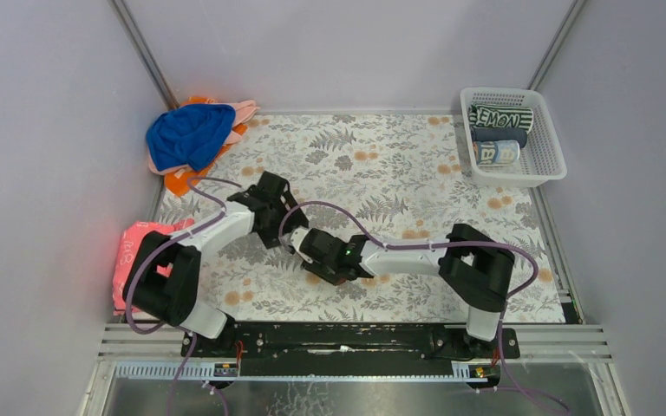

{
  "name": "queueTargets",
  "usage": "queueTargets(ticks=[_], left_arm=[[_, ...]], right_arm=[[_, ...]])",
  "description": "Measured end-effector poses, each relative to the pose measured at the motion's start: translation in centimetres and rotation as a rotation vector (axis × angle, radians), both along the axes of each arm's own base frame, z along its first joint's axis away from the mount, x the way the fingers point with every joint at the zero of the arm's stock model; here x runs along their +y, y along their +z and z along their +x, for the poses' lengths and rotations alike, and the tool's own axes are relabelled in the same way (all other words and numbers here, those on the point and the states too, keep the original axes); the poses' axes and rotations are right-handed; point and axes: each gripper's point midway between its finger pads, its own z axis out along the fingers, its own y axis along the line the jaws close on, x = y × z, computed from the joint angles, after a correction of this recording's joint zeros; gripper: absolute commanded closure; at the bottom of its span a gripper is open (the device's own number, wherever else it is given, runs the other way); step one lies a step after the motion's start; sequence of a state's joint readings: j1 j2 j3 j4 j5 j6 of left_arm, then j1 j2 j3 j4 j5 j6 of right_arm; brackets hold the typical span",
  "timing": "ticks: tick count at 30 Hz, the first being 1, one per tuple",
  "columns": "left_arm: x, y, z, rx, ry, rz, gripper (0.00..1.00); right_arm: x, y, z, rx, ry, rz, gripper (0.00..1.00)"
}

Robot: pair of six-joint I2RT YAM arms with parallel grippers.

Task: Roll the towels
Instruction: Pick up the towel at the center of the board, then place the towel in the bin.

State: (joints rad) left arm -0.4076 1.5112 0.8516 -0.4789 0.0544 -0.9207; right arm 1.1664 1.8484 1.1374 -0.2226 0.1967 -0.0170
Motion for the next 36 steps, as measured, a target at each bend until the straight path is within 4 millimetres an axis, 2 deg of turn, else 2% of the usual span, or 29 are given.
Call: queueTargets(ticks=[3, 5, 9, 13, 17, 19, 24, 28, 33, 36], left_arm=[[1.8, 2.5, 2.4, -0.061, 0.051, 0.006, 0.11], [3.7, 4.5, 4.2, -0.108, 0.096, 0.016, 0.09], [7.3, 7.7, 6.3, -0.180, 0.157, 0.057, 0.07], [9.8, 10.7, 6.6, -0.248, 0.166, 0.122, 0.05], [11.1, 14.5, 6.8, -0.347, 0.146, 0.184, 0.04], [11.7, 16.0, 7.0, -0.392, 0.135, 0.219, 0.04], [13.0, 16.2, 6.9, -0.401, 0.113, 0.300, 0.03], [13.5, 15.9, 6.7, -0.396, 0.096, 0.337, 0.03], [13.7, 14.7, 6.2, -0.367, 0.073, 0.356, 0.03], [13.9, 14.6, 6.1, -0.363, 0.071, 0.368, 0.03]], right_arm=[[-2.1, 0.3, -0.8, 0.027, -0.019, -0.027, 0.81], [-3.5, 0.8, -1.0, 0.041, -0.039, -0.042, 0.82], [-6.4, 2.9, -0.6, 0.066, -0.112, -0.032, 0.87], [-10.3, 6.6, 3.3, 0.053, -0.299, 0.049, 0.91], [-14.4, 9.9, 7.0, 0.015, -0.496, 0.107, 0.96], [-17.1, 11.4, 9.3, -0.010, -0.623, 0.121, 0.99], [-25.0, 15.0, 14.5, -0.073, -0.963, 0.164, 1.00], [-33.1, 17.0, 18.3, -0.114, -1.266, 0.218, 1.00], [-41.5, 17.3, 21.8, -0.150, -1.552, 0.227, 1.00], [-45.3, 16.9, 23.6, -0.190, -1.674, 0.183, 1.00]])
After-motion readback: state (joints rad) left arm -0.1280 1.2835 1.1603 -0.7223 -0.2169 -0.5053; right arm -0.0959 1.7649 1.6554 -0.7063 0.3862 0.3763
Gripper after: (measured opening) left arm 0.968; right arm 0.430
